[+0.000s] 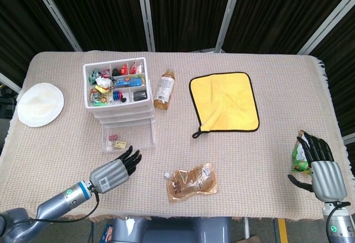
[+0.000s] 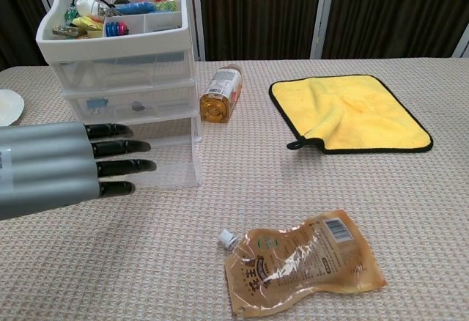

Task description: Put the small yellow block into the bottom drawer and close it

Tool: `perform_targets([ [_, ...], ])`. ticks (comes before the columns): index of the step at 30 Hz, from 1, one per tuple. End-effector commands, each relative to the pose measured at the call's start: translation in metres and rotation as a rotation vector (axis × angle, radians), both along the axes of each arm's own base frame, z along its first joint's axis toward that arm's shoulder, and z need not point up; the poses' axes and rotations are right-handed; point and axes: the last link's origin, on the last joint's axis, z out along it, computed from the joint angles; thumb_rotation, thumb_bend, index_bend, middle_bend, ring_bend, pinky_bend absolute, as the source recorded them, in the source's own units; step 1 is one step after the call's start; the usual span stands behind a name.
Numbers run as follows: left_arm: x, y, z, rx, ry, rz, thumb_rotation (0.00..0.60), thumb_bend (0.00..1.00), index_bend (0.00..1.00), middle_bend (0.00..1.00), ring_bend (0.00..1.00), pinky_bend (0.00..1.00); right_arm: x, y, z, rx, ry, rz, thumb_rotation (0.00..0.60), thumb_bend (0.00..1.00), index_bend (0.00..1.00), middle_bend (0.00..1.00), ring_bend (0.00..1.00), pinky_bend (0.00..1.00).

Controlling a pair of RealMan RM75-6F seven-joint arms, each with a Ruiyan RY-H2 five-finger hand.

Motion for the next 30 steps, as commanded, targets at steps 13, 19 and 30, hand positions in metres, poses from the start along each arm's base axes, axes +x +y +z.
perform_targets([
  [13,-0.024,0.005,-0.011,-0.096,0.161,0.002,0.600,0.86,0.28,0.08,0.06,0.14,0.000,0.000,0.000,0.004,-0.005,-0.003,0.600,0.05,0.08,0.00,0.00,0.00],
  [19,-0.027,0.010,-0.016,-0.101,0.164,0.049,0.600,0.86,0.27,0.08,0.06,0.14,0.000,0.000,0.000,0.008,-0.010,-0.008,0.600,0.05,0.08,0.00,0.00,0.00],
  [30,-0.032,0.016,-0.028,-0.103,0.156,0.113,0.600,0.87,0.27,0.08,0.06,0.14,0.000,-0.001,0.000,0.010,-0.016,-0.015,0.600,0.05,0.08,0.00,0.00,0.00],
])
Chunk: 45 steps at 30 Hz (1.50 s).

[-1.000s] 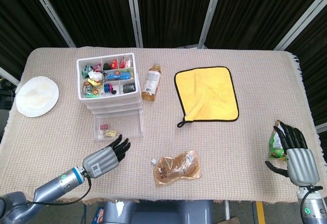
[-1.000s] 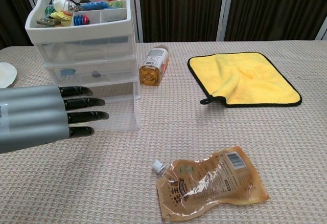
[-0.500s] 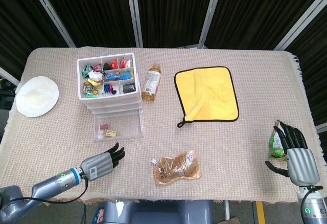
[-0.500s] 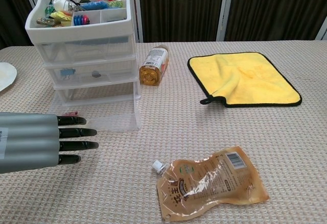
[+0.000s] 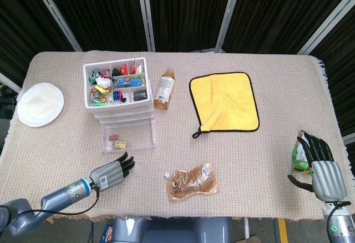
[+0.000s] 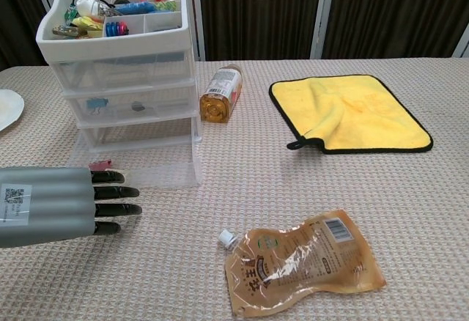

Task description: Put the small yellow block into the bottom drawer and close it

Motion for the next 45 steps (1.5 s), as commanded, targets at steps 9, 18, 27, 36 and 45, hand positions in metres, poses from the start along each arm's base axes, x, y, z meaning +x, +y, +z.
perform_targets([
  [9,-0.004,0.012,-0.005,0.033,-0.018,0.080,0.600,0.87,0.27,0.08,0.06,0.14,0.000,0.000,0.000,-0.001,0.000,0.000,0.600,0.05,0.08,0.00,0.00,0.00],
  [18,-0.004,0.025,-0.001,0.085,-0.034,0.107,0.600,0.87,0.27,0.08,0.06,0.13,0.000,0.000,0.000,-0.002,0.002,0.002,0.600,0.05,0.08,0.00,0.00,0.00],
  [27,-0.007,0.039,0.005,0.144,-0.049,0.150,0.600,0.87,0.27,0.08,0.06,0.13,0.000,0.000,0.000,-0.003,0.003,0.002,0.600,0.05,0.08,0.00,0.00,0.00],
  [36,-0.009,0.053,-0.001,0.184,-0.048,0.187,0.600,0.88,0.27,0.08,0.06,0.13,0.001,0.000,0.000,-0.003,0.008,0.012,0.600,0.05,0.08,0.00,0.00,0.00],
  [45,-0.009,0.064,-0.006,0.227,-0.063,0.212,0.600,0.87,0.27,0.08,0.06,0.13,0.002,0.001,0.000,-0.013,0.025,0.036,0.600,0.05,0.08,0.00,0.00,0.00],
])
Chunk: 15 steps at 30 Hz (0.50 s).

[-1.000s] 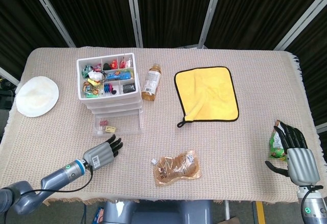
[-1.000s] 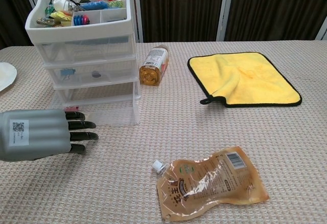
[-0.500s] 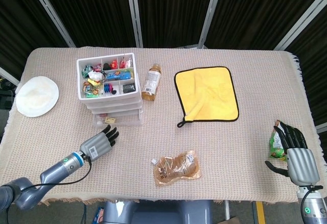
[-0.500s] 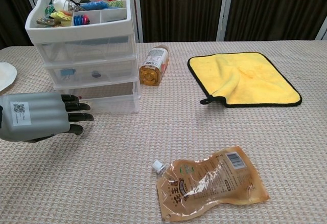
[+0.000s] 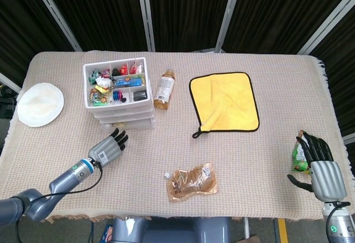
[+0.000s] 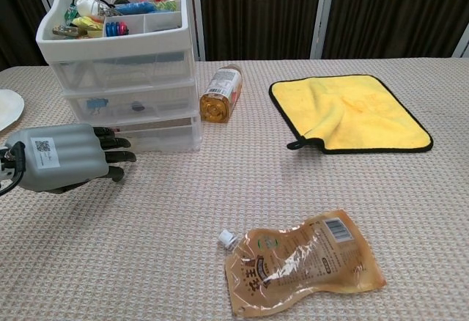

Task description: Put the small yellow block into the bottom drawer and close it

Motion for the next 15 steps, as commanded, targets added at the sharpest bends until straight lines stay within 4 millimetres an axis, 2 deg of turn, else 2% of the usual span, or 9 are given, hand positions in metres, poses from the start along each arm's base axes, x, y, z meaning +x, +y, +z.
perform_targets([
  [1,-0.0003,0.0039,0.0001,0.018,-0.003,0.009,0.600,0.88,0.27,0.08,0.06,0.13,-0.0003,0.0000,-0.0002,-0.002,0.002,0.001,0.600,0.05,0.08,0.00,0.00,0.00],
  [15,-0.0071,0.0066,0.0087,0.062,0.003,0.030,0.600,0.88,0.25,0.08,0.06,0.13,0.0006,-0.0002,-0.0002,-0.024,0.030,0.031,0.600,0.05,0.08,0.00,0.00,0.00],
])
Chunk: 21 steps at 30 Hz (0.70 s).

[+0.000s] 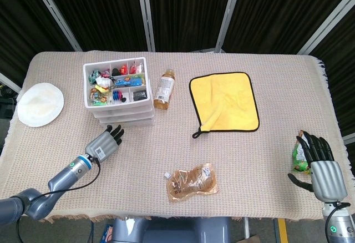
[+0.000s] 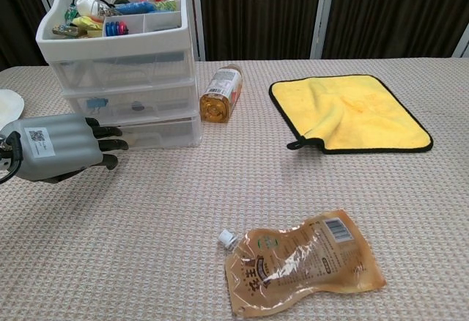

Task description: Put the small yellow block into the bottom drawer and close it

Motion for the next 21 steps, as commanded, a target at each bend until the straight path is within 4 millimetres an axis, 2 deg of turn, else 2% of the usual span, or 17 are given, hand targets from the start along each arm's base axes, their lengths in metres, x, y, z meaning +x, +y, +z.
perform_targets([
  [1,-0.002,0.000,0.002,0.009,0.001,0.010,0.600,0.88,0.25,0.08,0.06,0.13,0.000,0.000,-0.001,0.000,0.003,0.002,0.600,0.05,0.08,0.00,0.00,0.00],
  [14,-0.007,0.001,0.004,0.034,-0.011,0.039,0.600,0.88,0.25,0.07,0.05,0.12,-0.001,0.000,-0.001,0.002,-0.001,-0.009,0.600,0.05,0.08,0.00,0.00,0.00],
  [17,-0.005,-0.003,0.005,0.025,-0.025,0.035,0.600,0.88,0.24,0.06,0.04,0.12,-0.001,0.000,-0.001,0.003,-0.002,-0.010,0.600,0.05,0.08,0.00,0.00,0.00],
  [21,0.003,-0.020,0.010,0.006,-0.103,0.035,0.600,0.84,0.23,0.06,0.04,0.12,-0.002,0.000,0.000,0.005,-0.005,-0.016,0.600,0.05,0.08,0.00,0.00,0.00],
])
